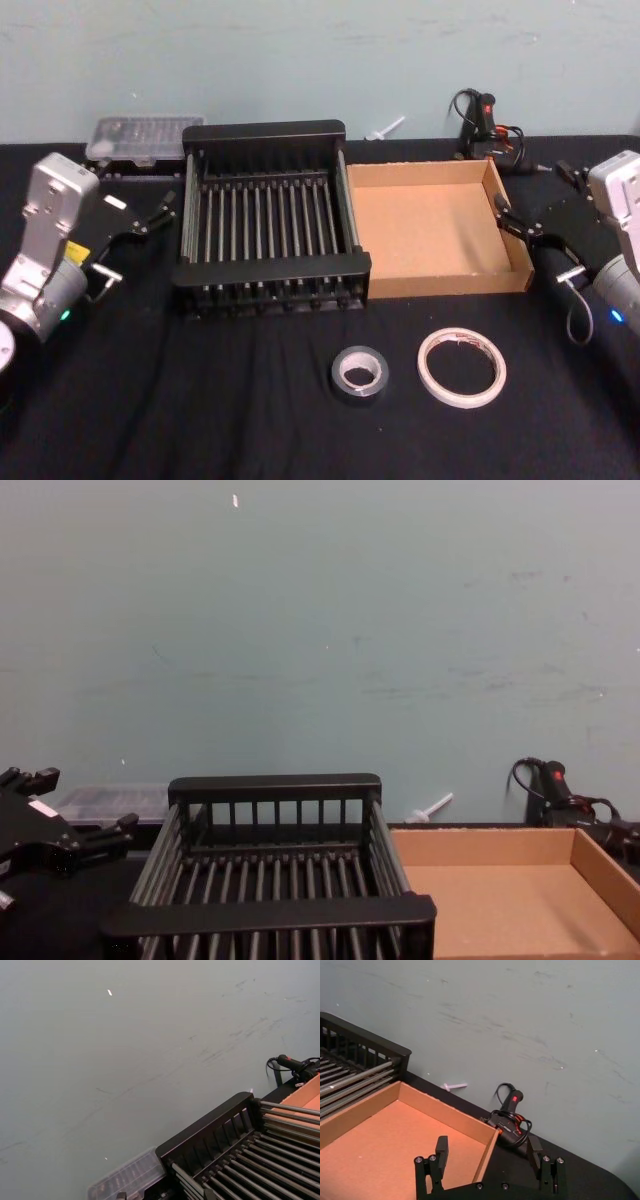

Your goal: Pick up the white tape and place it into the black box , Pick up the silver tape and place it into the brown box.

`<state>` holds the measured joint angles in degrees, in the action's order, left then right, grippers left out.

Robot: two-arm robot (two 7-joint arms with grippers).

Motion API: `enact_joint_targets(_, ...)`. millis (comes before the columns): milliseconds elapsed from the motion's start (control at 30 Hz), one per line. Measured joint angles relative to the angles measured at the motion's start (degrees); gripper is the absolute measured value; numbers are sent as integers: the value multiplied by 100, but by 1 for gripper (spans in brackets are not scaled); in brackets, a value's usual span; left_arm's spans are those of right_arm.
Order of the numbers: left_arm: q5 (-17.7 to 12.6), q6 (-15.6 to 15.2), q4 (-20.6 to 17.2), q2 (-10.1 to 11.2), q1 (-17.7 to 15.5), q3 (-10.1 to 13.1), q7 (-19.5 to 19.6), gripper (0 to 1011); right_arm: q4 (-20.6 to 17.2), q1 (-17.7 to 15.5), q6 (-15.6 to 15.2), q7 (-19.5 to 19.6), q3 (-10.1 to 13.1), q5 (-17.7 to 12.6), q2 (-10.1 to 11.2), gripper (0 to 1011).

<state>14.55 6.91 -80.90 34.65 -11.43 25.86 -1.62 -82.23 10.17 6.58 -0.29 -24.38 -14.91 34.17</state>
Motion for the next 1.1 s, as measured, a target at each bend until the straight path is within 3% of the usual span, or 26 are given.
enact_joint_targets(400,0,0,0,0,0,0,0,1001,-556,-369,-471,-316,241,-379,4,1002)
enact_joint_targets(1100,0,0,0,0,0,0,0,1001,-1765,-1479,-1152,-598,587,-663,184,1002)
